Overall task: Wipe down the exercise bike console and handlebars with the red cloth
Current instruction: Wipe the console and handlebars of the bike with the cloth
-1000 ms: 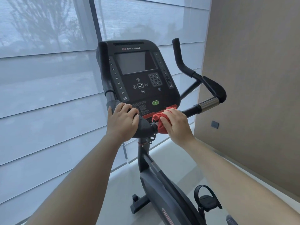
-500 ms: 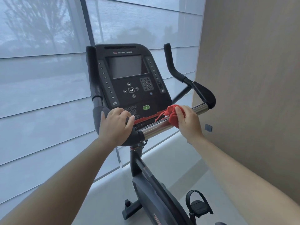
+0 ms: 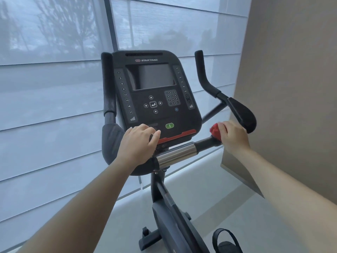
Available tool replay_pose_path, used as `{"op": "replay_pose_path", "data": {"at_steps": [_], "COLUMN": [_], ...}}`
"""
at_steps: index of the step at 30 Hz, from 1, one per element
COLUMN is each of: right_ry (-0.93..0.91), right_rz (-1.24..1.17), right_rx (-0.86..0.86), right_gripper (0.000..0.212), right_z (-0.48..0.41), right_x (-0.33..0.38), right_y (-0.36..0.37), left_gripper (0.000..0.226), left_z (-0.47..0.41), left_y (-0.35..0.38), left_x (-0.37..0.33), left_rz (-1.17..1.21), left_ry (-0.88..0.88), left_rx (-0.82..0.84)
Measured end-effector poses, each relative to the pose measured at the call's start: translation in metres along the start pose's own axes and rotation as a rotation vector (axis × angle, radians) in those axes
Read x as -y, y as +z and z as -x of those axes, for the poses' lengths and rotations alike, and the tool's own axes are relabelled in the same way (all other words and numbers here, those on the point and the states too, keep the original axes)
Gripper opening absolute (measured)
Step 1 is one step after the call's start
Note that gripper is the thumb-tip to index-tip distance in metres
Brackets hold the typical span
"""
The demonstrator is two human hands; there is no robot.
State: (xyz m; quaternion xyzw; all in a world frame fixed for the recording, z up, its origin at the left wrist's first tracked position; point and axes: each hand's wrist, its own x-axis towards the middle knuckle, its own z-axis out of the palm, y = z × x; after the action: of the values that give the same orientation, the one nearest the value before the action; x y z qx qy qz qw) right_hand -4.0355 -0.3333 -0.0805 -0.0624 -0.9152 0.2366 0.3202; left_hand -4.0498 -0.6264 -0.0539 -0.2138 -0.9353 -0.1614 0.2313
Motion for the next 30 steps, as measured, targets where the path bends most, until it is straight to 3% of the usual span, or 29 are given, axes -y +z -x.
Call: {"op": "replay_pose_path", "data": {"at_steps": [5,10,14,16,19,22,24,27,30], "right_ry": [-0.253,-0.193,-0.228,-0.292,-0.357,-0.356,-0.348,-0.242,-0.165], "right_rz": [-0.094,-0.269,-0.423,-0.430,-0.258,-0.134,-0.124,-0.255,-0.363], "right_rx": [-0.067,-0.138,-0.076,-0.053,-0.083,-0.116,-0.075,-0.066,-0.161], "right_gripper": [0.039,0.029,0.032,0.029,0.029,0.029,0.028,0.033,0.034], "right_z": [0.033,0.058,0.063,0.072,0.090,0.095,0.091,0.079,0.072], "right_x": [0.031,0.067,0.090,0.106,0.127,0.133,0.135,0.150,0.176], "right_y": [0.022,0.035,0.031,0.036,0.052,0.058,0.055,0.045,0.041], "left_gripper": [0.044,0.042,0.036,0.033,0.031,0.034,0.039,0.039,0.042], "left_z": [-0.001,0.004,0.006,0.004,0.001,0.007,0.012,0.012,0.011], "left_y": [0.002,0.000,-0.011,-0.023,-0.040,-0.040,-0.036,-0.032,-0.036], "left_x": [0.000,-0.003,0.002,0.016,0.050,0.077,0.081,0.082,0.090], "left_rz": [-0.013,-0.015,0.056,0.008,-0.115,-0.073,0.078,0.158,0.171], "left_ry": [0.000,-0.013,0.028,0.051,0.084,0.102,0.113,0.119,0.162], "left_rx": [-0.010,-0.017,-0.038,-0.058,-0.019,0.062,0.017,-0.033,0.019]}}
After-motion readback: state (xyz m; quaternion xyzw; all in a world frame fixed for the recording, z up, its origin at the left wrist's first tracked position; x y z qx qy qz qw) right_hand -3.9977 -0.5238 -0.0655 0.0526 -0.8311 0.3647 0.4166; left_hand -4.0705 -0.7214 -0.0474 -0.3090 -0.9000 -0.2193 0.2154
